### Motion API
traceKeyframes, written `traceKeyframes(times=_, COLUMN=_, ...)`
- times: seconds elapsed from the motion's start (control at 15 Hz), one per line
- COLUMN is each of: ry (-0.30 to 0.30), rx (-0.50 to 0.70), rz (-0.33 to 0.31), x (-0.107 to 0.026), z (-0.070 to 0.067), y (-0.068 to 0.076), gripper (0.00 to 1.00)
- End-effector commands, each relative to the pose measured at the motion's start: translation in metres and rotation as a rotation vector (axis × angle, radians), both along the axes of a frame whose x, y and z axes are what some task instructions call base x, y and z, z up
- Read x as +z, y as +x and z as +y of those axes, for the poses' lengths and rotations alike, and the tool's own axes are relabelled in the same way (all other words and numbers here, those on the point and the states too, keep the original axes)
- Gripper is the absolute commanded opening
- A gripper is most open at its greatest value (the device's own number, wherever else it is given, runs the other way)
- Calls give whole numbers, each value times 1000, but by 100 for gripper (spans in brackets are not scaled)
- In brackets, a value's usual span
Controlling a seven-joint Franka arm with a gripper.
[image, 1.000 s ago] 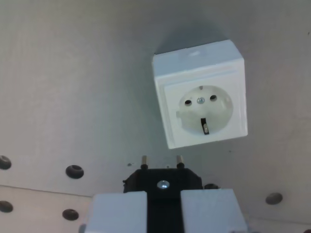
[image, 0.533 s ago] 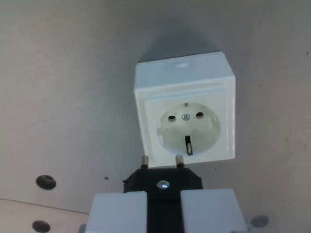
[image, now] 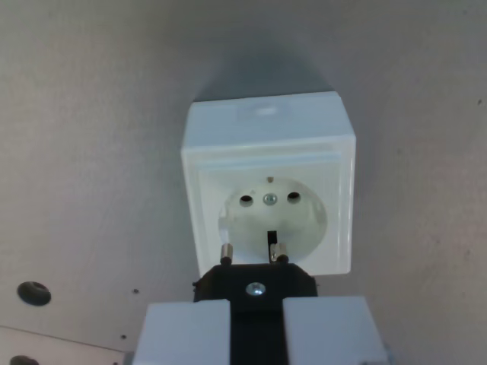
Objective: Move above the white socket
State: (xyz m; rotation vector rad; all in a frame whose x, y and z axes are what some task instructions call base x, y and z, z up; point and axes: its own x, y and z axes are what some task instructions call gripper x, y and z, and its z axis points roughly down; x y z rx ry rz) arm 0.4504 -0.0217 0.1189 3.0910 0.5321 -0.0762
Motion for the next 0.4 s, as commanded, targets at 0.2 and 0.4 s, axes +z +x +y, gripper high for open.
traceKeyframes(times=0.2, ry=-52, rx=68, rz=-89, x=-11, z=-7, y=-2, gripper=0)
traceKeyframes(times=0.4, ry=-49, rx=60, rz=-87, x=-14, z=-9, y=-2, gripper=0)
